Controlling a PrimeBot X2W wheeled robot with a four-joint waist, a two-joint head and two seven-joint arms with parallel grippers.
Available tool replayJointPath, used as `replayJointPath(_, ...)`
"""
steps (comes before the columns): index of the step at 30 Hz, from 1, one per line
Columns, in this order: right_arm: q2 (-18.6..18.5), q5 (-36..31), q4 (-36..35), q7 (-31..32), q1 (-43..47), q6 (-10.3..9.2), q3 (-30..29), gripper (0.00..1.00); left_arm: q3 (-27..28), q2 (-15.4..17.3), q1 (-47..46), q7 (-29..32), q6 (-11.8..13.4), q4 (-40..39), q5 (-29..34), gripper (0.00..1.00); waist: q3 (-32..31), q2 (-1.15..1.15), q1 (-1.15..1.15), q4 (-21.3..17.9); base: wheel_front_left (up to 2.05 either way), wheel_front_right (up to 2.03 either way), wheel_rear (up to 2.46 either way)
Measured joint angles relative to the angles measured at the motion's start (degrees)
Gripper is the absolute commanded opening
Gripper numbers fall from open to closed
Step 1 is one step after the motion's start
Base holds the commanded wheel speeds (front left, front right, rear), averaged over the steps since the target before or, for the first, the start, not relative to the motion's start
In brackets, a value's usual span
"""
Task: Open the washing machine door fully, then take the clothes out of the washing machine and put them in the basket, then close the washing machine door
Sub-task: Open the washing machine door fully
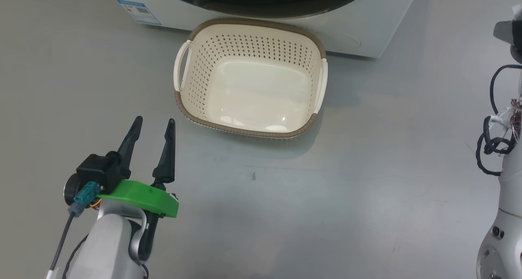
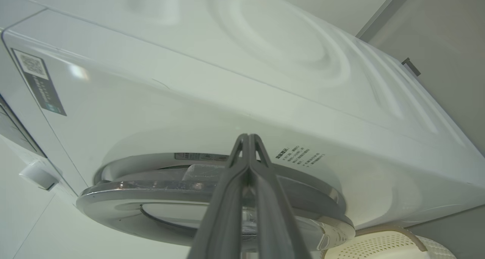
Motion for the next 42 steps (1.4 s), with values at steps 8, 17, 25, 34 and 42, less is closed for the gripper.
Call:
replayJointPath(8, 0.78, 5.36, 2.53, 4.38, -5.70, -0.20, -0.64, 0.00, -0.65, -0.23, -1.22, 0.00, 0.00, 0.11, -1.02, 1.00, 2.74, 0.00, 0.00, 2.26, 0.00, 0.00, 0.00)
replayJointPath(17, 1.11, 9.37, 6.93, 8.26, -9.92, -0.62, -1.43, 0.00, -0.98, -0.33, -2.20, 0.00, 0.00, 0.37, -1.45, 1.00, 4.73, 0.00, 0.00, 3.82, 0.00, 0.00, 0.00)
replayJointPath(25, 1.11, 11.11, 10.95, 11.24, -13.53, -0.63, -1.42, 0.00, -1.56, -0.44, -3.21, 0.00, 0.00, 0.70, -2.03, 1.00, 5.52, 0.00, 0.00, 4.68, 0.00, 0.00, 0.00)
replayJointPath(34, 1.43, 14.55, 15.06, 14.97, -16.79, -0.67, -1.32, 0.00, -1.72, -0.47, -3.34, 0.00, 0.00, 1.00, -2.04, 1.00, 5.76, 0.00, 0.00, 5.19, 0.00, 0.00, 0.00)
replayJointPath(42, 0.93, 14.92, 18.31, 16.22, -19.02, -0.66, -1.53, 0.00, -1.90, -0.48, -3.41, 0.00, 0.00, 1.20, -2.96, 1.00, 5.91, 0.00, 0.00, 5.49, 0.00, 0.00, 0.00)
